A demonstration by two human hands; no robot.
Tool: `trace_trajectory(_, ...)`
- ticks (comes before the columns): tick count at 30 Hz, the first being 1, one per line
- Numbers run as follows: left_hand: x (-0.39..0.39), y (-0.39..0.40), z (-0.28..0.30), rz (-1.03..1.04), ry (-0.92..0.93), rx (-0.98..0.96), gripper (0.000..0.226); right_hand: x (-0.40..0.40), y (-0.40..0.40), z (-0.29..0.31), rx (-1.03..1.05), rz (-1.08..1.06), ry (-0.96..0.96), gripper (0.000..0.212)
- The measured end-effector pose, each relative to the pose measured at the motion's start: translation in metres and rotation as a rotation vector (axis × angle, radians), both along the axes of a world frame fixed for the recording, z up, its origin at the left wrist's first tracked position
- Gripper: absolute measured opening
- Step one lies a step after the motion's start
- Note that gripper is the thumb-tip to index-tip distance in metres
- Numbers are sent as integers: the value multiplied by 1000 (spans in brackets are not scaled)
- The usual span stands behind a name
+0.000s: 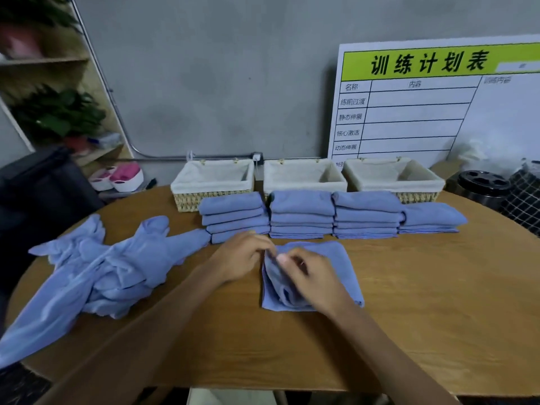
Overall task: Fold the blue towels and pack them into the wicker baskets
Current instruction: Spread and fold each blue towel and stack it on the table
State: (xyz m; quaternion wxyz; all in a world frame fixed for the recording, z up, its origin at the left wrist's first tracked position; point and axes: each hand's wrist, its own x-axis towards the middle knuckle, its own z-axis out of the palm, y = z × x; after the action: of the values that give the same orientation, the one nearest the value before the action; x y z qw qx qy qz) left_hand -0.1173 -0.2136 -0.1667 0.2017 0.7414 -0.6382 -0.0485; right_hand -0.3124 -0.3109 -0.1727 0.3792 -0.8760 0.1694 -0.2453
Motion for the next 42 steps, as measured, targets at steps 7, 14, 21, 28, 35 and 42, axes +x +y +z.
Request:
trace_trajectory(7, -104, -31, -22, 107, 14, -80, 33, -18, -81, -15, -187, -75, 62, 26)
trace_trajectory(14, -84, -5, -35, -49, -169, 188, 57, -36, -82, -36, -382, 10, 456, 105)
trace_trajectory(21, -25, 22, -21, 18, -268, 274, 46, -52, -58, -12, -553, -70, 511, 80)
trace_trajectory(28, -103, -8, -22, 177, -80, 66, 44, -57, -30, -15, -572, -161, 295, 34)
trace_trajectory(35, -96, -13, -31, 163, -136, 270, 60, -48, -49, -19, -391, -111, 91, 19)
trace_trajectory(42, -86, -7, -42, 285, 33, 209, 79, -35, -52, -43, -370, -43, 536, 64)
